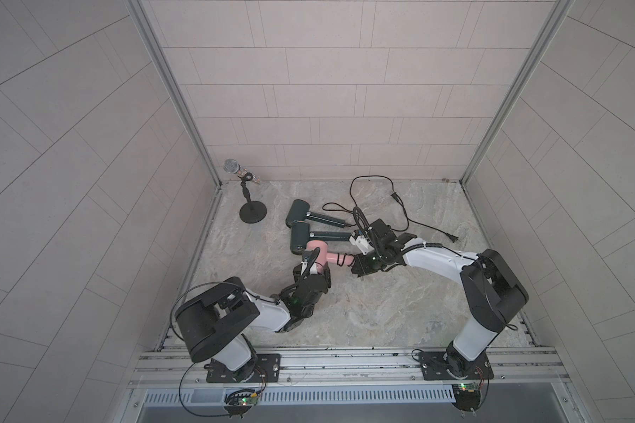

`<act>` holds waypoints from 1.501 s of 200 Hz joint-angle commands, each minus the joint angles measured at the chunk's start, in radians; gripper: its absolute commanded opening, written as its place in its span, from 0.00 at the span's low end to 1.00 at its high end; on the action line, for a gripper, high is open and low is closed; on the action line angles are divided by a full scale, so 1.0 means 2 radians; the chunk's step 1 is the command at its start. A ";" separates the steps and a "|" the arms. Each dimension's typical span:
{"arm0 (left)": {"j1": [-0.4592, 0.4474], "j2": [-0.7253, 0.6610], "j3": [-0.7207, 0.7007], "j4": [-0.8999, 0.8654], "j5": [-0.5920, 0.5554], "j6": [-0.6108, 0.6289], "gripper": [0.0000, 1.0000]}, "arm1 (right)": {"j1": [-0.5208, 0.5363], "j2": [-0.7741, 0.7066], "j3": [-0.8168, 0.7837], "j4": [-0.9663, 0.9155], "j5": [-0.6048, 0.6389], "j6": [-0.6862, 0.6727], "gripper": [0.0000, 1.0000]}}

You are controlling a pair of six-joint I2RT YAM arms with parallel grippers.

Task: Wrap the cord around the hair dryer
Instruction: Place the hair dryer at the center of the board.

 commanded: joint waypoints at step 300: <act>0.007 -0.168 0.169 -0.478 -0.024 0.052 0.99 | -0.021 -0.106 0.032 -0.104 0.047 -0.035 0.43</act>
